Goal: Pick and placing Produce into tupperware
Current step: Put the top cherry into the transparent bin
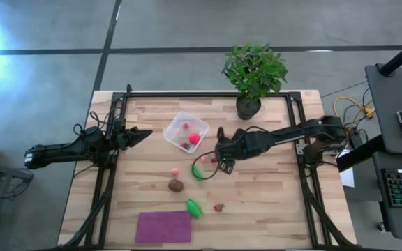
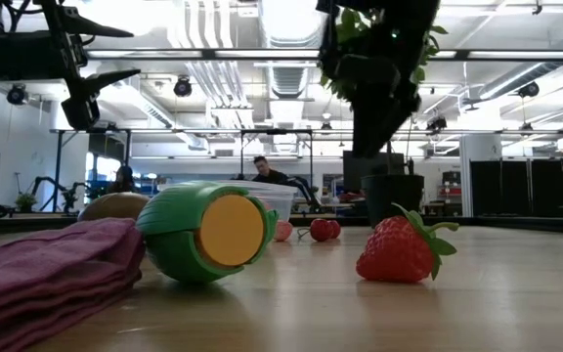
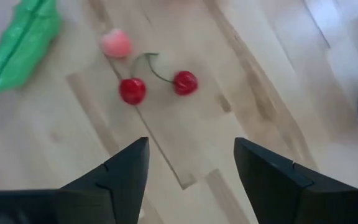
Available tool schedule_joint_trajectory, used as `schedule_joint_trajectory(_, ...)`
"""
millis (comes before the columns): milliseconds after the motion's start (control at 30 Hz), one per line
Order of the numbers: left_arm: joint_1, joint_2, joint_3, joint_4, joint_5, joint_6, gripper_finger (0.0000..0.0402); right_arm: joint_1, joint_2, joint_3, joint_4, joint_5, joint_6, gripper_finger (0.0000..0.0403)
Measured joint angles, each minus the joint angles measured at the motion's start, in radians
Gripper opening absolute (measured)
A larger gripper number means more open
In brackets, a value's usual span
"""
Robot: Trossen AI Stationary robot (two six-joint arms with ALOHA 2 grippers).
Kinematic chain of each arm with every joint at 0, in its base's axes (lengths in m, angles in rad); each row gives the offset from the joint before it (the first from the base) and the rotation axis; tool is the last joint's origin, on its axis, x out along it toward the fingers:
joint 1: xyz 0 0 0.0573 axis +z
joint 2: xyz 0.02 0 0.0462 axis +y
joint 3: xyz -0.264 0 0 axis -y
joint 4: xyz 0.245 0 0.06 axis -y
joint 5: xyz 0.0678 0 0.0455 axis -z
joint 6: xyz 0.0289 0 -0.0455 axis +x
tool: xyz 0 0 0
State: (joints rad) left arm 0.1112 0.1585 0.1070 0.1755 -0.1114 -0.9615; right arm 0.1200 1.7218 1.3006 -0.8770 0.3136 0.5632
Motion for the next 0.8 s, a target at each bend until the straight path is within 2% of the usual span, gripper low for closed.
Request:
schedule_joint_trajectory(100, 0.000, 0.000, 0.000, 0.000, 0.000, 0.000, 0.0201, 0.002, -0.008, -0.040, 0.067, -0.015, -0.086, 0.0221)
schedule_joint_trajectory(267, 0.000, 0.000, 0.000, 0.000, 0.000, 0.000, 0.0201, -0.024, -0.006, -0.105, 0.191, -0.132, -0.153, 0.0212)
schedule_joint_trajectory(800, 0.000, 0.003, 0.000, 0.000, 0.000, 0.000, 0.0201, -0.094, -0.005, -0.253, 0.398, -0.138, -0.376, 0.0191)
